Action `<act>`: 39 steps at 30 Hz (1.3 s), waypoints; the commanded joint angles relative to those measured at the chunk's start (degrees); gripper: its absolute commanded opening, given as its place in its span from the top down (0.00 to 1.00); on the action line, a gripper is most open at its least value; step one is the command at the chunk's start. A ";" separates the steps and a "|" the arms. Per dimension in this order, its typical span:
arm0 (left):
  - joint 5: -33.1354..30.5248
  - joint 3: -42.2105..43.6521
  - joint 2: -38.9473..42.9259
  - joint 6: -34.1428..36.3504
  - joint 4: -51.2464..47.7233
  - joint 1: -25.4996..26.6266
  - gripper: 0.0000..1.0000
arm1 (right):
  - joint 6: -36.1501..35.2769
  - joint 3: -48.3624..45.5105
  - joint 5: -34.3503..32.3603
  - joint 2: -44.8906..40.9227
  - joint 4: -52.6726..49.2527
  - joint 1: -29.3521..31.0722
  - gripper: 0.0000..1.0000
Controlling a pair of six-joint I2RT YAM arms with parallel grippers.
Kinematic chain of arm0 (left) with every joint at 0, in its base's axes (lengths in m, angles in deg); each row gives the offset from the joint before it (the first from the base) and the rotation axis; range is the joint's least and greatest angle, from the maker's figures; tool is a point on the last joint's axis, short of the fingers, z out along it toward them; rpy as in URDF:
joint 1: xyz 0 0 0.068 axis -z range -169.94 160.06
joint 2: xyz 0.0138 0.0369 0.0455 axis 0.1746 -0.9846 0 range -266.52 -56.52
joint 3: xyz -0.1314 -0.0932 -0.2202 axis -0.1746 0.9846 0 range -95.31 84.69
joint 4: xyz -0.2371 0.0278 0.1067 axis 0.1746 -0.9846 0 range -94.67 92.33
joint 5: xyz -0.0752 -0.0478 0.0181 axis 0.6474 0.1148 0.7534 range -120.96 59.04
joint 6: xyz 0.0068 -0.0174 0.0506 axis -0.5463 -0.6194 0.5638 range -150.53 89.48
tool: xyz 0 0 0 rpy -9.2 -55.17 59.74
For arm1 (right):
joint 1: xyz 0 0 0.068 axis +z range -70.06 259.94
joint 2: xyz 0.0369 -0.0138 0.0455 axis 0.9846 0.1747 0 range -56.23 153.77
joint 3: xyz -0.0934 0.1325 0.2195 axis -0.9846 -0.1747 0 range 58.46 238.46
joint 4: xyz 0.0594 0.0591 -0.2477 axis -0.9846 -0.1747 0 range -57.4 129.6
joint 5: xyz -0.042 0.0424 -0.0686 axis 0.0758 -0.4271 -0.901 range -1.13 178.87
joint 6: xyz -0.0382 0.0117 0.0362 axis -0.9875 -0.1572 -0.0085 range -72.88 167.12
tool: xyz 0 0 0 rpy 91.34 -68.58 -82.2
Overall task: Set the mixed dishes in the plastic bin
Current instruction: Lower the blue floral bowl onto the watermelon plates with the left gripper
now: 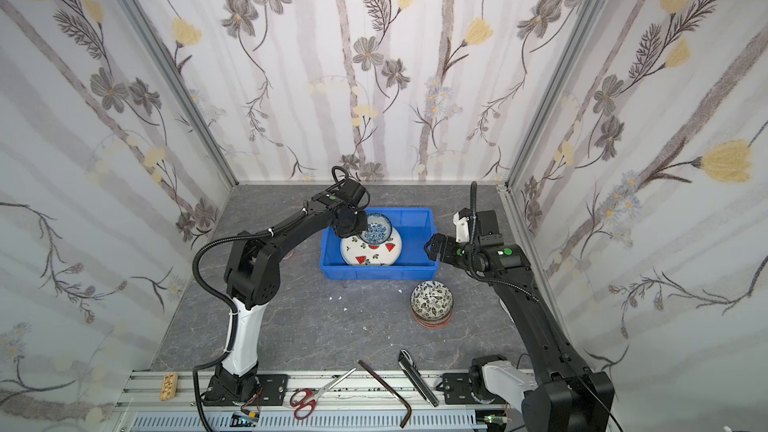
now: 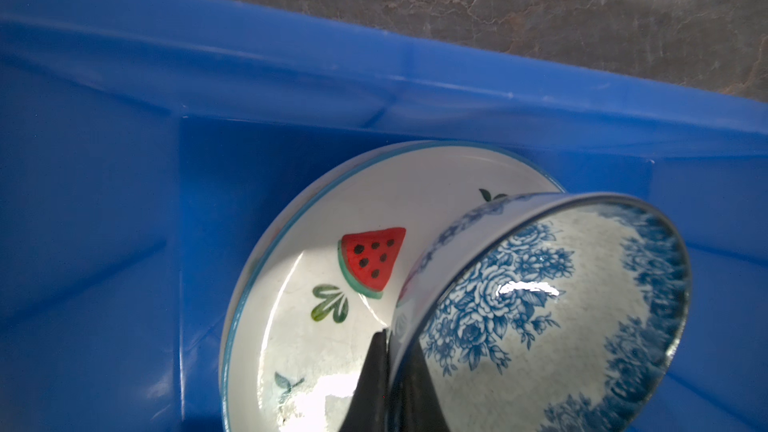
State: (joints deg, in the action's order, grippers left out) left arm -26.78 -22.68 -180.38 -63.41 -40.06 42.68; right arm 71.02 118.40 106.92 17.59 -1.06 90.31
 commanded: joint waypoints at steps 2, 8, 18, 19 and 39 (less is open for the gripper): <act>0.34 -1.40 -0.58 -0.41 0.47 -0.27 1.00 | -0.87 0.13 1.36 0.51 2.15 0.00 0.00; 1.17 -2.32 -1.47 -0.30 0.42 -0.54 1.00 | -1.20 0.69 1.38 0.88 1.65 0.00 0.00; 1.70 -2.58 -2.02 -0.52 0.29 -0.80 0.98 | -1.32 1.14 1.29 1.32 1.41 0.00 0.00; 1.70 -2.58 -1.98 -0.57 0.22 -0.81 0.96 | -1.31 1.22 1.29 1.41 1.44 0.01 0.00; 2.50 -2.45 0.56 -0.49 0.02 -0.81 0.66 | -2.01 2.26 -1.85 0.90 -1.44 -0.02 0.00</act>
State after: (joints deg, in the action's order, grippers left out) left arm -24.24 -25.02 -181.25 -63.72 -40.04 41.91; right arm 69.95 119.95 107.48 18.70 -2.15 90.27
